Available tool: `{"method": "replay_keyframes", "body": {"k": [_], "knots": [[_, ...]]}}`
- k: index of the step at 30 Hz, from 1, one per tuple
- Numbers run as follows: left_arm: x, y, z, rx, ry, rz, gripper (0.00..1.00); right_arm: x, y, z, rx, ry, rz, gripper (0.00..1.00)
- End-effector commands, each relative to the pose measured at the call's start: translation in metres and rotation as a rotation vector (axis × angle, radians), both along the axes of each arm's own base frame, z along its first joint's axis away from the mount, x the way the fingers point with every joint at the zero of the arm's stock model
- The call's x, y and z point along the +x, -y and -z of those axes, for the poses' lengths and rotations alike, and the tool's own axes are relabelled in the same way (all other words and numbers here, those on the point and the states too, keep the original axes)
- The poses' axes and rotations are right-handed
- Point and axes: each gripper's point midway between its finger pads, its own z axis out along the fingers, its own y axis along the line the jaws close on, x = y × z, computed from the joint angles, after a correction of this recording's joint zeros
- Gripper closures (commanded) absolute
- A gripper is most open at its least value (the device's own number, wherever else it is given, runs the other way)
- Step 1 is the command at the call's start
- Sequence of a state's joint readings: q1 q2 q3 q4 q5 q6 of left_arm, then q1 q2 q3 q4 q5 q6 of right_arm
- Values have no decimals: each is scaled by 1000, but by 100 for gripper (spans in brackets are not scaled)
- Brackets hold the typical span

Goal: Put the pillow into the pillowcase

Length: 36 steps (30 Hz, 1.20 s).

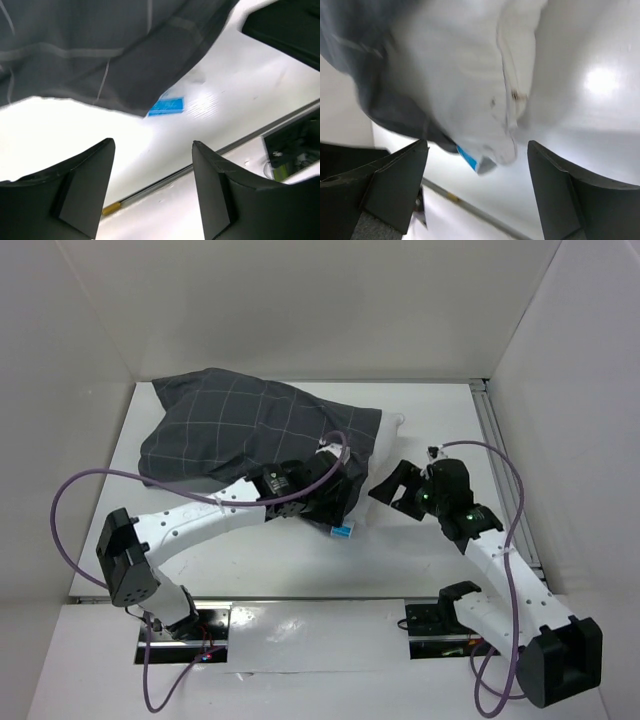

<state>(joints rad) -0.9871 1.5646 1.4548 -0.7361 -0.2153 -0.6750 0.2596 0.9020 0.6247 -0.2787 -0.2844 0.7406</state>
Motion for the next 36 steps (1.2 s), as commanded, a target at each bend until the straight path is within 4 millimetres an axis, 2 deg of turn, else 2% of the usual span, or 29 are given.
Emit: {"method": "replay_keyframes", "body": {"k": [1, 3, 4, 5, 7, 9, 10, 14, 15, 16, 19, 20, 21, 22, 23, 24, 25, 26, 27, 28, 29, 30, 31, 32, 33, 35, 36], "knots": [[1, -4, 3, -33, 38, -103, 23, -39, -3, 31, -68, -114, -116, 12], [-10, 4, 22, -13, 12, -73, 21, -47, -7, 37, -60, -141, -145, 12], [-12, 2, 31, -3, 6, -72, 21, -54, -9, 45, -59, -161, -163, 12], [-9, 6, 36, -2, 6, -72, 21, -52, -12, 41, -45, -143, -175, 12], [-2, 11, 48, 27, 16, -76, 21, -53, -13, 47, -42, -160, -184, 12], [6, 14, 52, 47, 40, -87, 23, -55, -18, 48, -37, -164, -215, 12], [9, 17, 60, 68, 36, -79, 25, -54, -19, 50, -37, -167, -215, 12], [20, 20, 68, 115, 63, -87, 36, -52, -24, 49, -29, -154, -245, 12], [20, 20, 74, 127, 57, -86, 48, -53, -30, 48, -20, -147, -268, 12], [28, 14, 74, 128, 55, -109, 58, -51, -30, 48, -19, -144, -268, 12], [37, 5, 71, 122, 53, -157, 96, -49, -45, 49, -11, -129, -329, 12], [35, 3, 70, 121, 54, -158, 100, -48, -48, 56, -16, -150, -337, 14], [34, -2, 70, 131, 57, -162, 100, -42, -54, 53, -9, -113, -349, 14], [37, -4, 58, 105, 71, -173, 100, -37, -54, 56, -9, -117, -335, 20], [35, -7, 55, 99, 74, -174, 100, -36, -58, 67, -17, -146, -345, 24], [32, -11, 53, 98, 69, -181, 100, -22, -59, 65, -30, -118, -322, 28], [31, -12, 38, 64, 88, -183, 100, -13, -60, 66, -44, -111, -314, 41], [28, -18, 40, 67, 86, -183, 100, -7, -63, 74, -51, -136, -314, 49], [27, -18, 32, 44, 92, -192, 100, 10, -64, 64, -70, -97, -294, 65], [23, -21, 32, 44, 83, -186, 100, 18, -65, 59, -75, -83, -282, 83], [22, -23, 20, 15, 99, -188, 100, 26, -66, 50, -76, -57, -272, 100], [17, -23, 16, 13, 100, -177, 100, 39, -67, 31, -73, -7, -241, 100], [16, -24, 11, 1, 106, -178, 100, 41, -67, 20, -72, 15, -232, 100], [8, -22, 9, -5, 93, -153, 100, 43, -66, -2, -62, 68, -221, 100], [5, -23, -4, -29, 102, -140, 100, 51, -65, -27, -60, 121, -197, 100], [-10, -11, -18, -83, 87, -71, 100, 52, -63, -54, -52, 160, -187, 100], [-15, -1, -36, -132, 94, -42, 100, 56, -65, -77, -29, 199, -178, 100]]}}
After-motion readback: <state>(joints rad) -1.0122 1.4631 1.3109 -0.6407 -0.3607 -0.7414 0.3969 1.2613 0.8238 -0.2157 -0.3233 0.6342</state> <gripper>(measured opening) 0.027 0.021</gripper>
